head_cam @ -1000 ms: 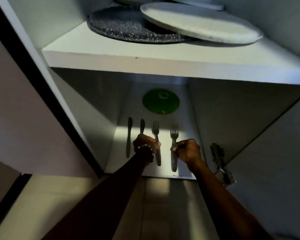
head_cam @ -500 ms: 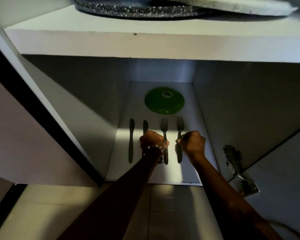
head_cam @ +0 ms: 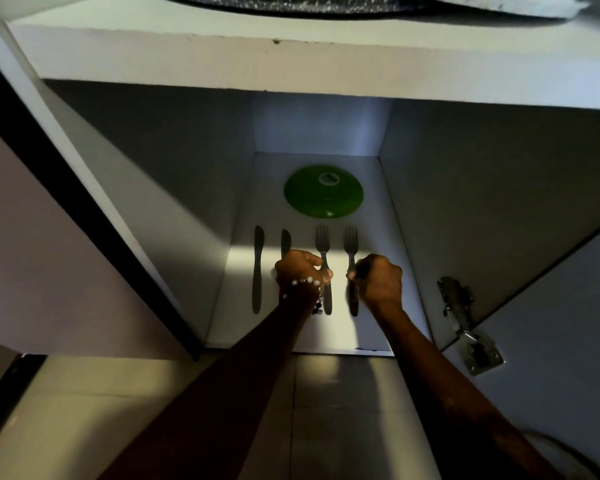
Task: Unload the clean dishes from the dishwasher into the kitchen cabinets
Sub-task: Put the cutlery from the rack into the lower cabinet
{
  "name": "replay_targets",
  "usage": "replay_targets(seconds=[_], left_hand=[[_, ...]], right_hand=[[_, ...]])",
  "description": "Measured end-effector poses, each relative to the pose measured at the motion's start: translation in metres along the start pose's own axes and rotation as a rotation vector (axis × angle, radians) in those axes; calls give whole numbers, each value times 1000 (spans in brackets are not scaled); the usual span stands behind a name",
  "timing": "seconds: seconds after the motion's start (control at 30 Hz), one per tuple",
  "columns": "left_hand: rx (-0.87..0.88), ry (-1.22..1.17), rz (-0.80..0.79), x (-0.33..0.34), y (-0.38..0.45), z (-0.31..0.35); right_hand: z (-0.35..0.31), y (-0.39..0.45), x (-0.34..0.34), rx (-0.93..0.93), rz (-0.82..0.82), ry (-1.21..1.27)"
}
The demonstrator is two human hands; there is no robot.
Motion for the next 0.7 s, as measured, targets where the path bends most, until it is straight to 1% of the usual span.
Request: replay_targets(seconds=[0.13, 0.3, 0.37, 0.53, 0.7], left_hand=[[-15, 6, -51, 4, 0, -1], [-70, -35, -13, 4, -6, -11], [-81, -57, -38, 1, -18, -8], [23, 71, -124, -23, -60, 24], [33, 187, -194, -56, -103, 46]], right_hand=[[1, -4, 3, -17, -22, 37], [1, -19, -4, -28, -20, 20], [5, -29, -11, 10, -2, 51], [-7, -64, -28, 65, -57, 99], [-43, -110, -61, 111, -69, 148]])
Point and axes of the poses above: each hand's wrist, its own y-axis towards the middle knuckle, its own x-axis out of the palm, z = x × y, the point moved 9 cm from there along y, towards the middle knuckle, and after that the axes turned 5 degrees about -x, right-handed, at the moved point
